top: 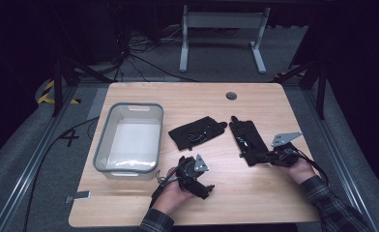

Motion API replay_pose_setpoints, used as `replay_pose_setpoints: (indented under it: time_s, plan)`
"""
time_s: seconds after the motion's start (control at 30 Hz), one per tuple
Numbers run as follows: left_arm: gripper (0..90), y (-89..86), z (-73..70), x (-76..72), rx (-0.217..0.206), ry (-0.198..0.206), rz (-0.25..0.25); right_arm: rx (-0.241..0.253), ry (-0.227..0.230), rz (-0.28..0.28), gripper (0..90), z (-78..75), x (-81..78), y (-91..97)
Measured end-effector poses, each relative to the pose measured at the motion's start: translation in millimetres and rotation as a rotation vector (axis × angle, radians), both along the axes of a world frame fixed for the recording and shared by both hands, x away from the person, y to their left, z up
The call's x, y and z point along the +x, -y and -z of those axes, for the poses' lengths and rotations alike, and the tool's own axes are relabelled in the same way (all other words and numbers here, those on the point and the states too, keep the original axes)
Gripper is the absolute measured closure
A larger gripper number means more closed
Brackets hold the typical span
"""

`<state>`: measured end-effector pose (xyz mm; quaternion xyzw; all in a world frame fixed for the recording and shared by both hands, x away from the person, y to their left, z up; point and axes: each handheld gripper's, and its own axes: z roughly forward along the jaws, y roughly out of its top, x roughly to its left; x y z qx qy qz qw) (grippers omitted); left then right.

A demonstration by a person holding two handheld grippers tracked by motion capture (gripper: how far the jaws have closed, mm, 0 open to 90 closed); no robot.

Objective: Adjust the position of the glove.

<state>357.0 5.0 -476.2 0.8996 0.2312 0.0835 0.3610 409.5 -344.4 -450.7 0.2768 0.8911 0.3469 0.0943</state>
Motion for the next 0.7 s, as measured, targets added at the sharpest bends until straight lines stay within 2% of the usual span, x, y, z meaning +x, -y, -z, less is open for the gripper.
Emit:
replay_pose_setpoints:
  time_s: [0.3, 0.5, 0.7]
  plan:
    - [0.4, 0.0, 0.0, -0.1, 0.0, 0.0, -0.001, 0.004, -0.019, -0.019, 90.0, -0.1, -21.7, 6.5]
    - [0.5, 0.0, 0.0, -0.3, 0.0, 0.0, -0.002, -0.01, -0.026, -0.044, 90.0, -1.0, -43.1, 8.4]
    - [0.4, 0.0, 0.0, -0.1, -0.002, -0.001, 0.0, 0.0, -0.037, -0.068, 90.0, -0.3, -64.4, 10.4]
